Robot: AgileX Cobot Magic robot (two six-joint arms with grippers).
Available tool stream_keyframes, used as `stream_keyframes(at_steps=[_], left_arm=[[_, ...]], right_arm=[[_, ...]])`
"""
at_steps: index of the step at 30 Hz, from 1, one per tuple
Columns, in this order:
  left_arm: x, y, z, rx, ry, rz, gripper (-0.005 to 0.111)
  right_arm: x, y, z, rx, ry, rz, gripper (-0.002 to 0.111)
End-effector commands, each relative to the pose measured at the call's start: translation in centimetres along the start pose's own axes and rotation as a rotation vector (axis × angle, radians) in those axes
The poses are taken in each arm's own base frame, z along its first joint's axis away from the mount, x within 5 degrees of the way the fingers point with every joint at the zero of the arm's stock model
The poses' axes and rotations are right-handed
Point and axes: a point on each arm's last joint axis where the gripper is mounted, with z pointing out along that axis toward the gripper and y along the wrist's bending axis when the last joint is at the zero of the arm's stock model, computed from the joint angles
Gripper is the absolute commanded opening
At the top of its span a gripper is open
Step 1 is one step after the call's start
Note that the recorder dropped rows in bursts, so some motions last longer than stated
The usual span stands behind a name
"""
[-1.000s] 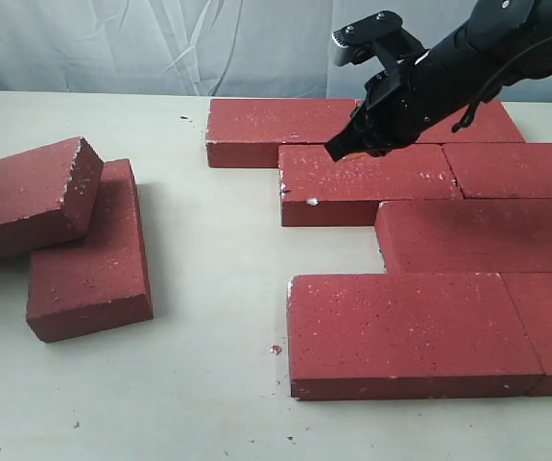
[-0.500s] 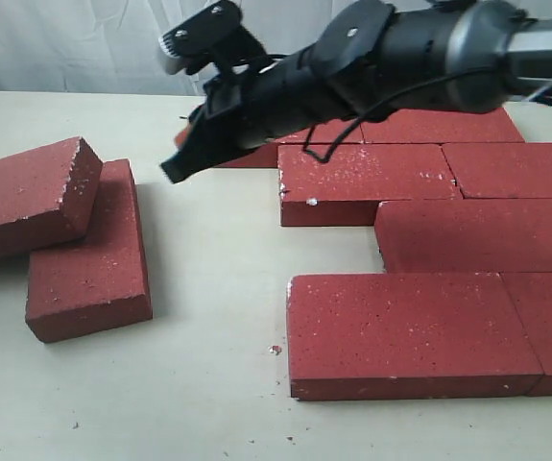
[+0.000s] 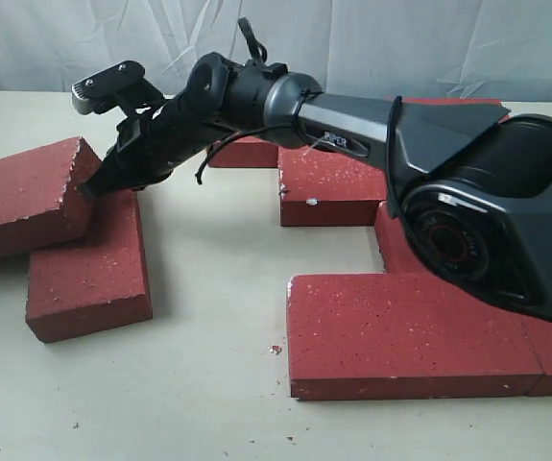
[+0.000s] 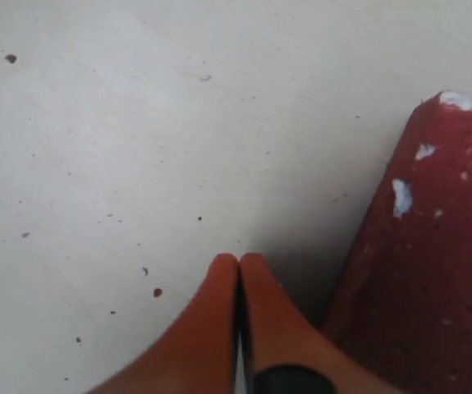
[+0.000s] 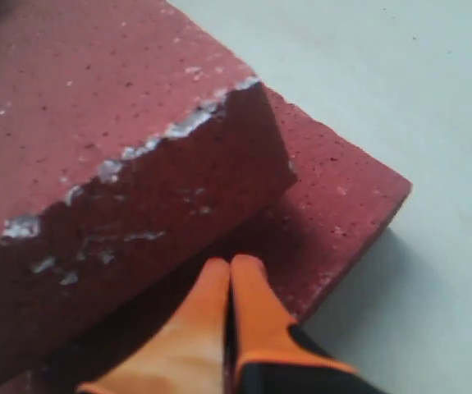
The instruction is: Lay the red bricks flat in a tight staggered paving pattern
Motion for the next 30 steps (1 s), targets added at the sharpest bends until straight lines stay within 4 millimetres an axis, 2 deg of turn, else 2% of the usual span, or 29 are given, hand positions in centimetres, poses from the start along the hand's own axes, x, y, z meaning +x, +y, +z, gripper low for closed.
stream_keyframes(at_steps=[1,5,9,12,15,20,22,26,30], left_arm=[[0.2,-0.3,1.6,0.051,0.039,-0.006,0.0],[-0.1,-1.7,1.3,0.211,0.004,0.027,0.0],[-0.1,-1.9,0.9,0.229,0.0,0.046,0.0],[-0.4,-2.1,-0.6,0.227,-0.043,0.063,0.0],[-0.8,-2.3,-3.0,0.222,-0.113,0.083,0.0],[-1.0,-3.0,-6.8,0.26,-0.202,0.082,0.0],[-0.7,-4.0,-7.8,0.306,-0.223,0.106,0.0],[0.2,-6.5,-8.3,0.378,-0.238,0.166,0.0],[1.0,-9.4,-8.0,0.405,-0.22,0.251,0.0]], right_arm=[[-0.4,0.7,0.1,-0.01,-0.009,-0.007,-0.001],[-0.5,1.6,0.4,-0.019,-0.012,-0.019,-0.001],[-0.8,1.5,0.3,-0.011,-0.022,-0.027,-0.001],[-1.4,1.6,-0.3,-0.034,-0.012,-0.042,-0.001],[-2.2,1.8,-1.1,-0.041,0.013,-0.09,-0.001],[-3.7,1.5,-4.0,0.056,0.114,-0.16,-0.001],[-4.2,1.4,-5.6,0.12,0.154,-0.173,-0.001],[-4.7,0.9,-8.2,0.226,0.239,-0.199,-0.001],[-5.1,-0.5,-11.3,0.271,0.279,-0.128,-0.001]])
